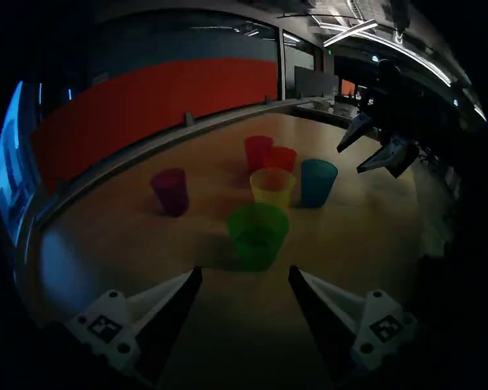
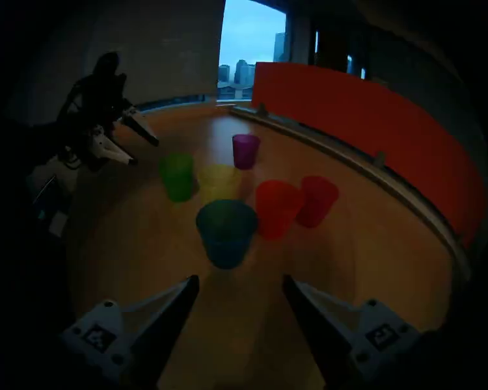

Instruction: Pour water

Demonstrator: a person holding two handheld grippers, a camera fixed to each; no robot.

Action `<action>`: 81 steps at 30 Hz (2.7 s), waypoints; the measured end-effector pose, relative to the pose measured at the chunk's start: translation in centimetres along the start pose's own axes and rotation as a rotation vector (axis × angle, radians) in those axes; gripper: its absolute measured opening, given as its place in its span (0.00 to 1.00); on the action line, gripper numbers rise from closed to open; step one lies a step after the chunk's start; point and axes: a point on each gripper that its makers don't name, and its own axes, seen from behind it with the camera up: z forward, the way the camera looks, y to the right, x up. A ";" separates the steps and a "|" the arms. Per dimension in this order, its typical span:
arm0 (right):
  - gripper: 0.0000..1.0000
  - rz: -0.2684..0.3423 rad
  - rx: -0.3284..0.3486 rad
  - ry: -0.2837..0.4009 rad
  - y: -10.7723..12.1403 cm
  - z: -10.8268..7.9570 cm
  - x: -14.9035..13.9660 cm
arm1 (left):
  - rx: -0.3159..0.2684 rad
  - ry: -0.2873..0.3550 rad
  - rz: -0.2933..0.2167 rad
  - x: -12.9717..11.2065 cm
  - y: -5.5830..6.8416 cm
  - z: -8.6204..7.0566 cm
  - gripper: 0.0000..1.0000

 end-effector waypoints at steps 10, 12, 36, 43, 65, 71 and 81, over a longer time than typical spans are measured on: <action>1.00 0.110 -0.126 0.075 1.6 -1.5 1.1 | 0.173 0.118 -0.132 0.3 -3.8 -2.6 0.99; 1.00 0.131 -0.147 0.088 1.7 -1.7 1.3 | 0.213 0.127 -0.147 0.0 -4.5 -2.9 0.99; 1.00 0.421 -0.483 0.183 6.3 -4.2 1.4 | 0.482 0.245 -0.348 -0.4 -7.9 -5.5 0.99; 1.00 0.427 -0.522 0.217 7.1 -4.5 1.8 | 0.512 0.254 -0.370 -0.7 -8.3 -5.2 0.99; 0.99 0.400 -0.699 0.546 10.5 -8.7 8.1 | 0.613 0.459 -0.367 3.3 -10.3 -7.9 0.99; 1.00 0.365 -0.732 0.628 10.8 -9.9 9.9 | 0.629 0.492 -0.355 4.6 -10.7 -8.6 0.99; 0.99 0.320 -0.780 0.695 11.2 -11.5 12.2 | 0.629 0.539 -0.326 7.0 -10.8 -8.9 0.99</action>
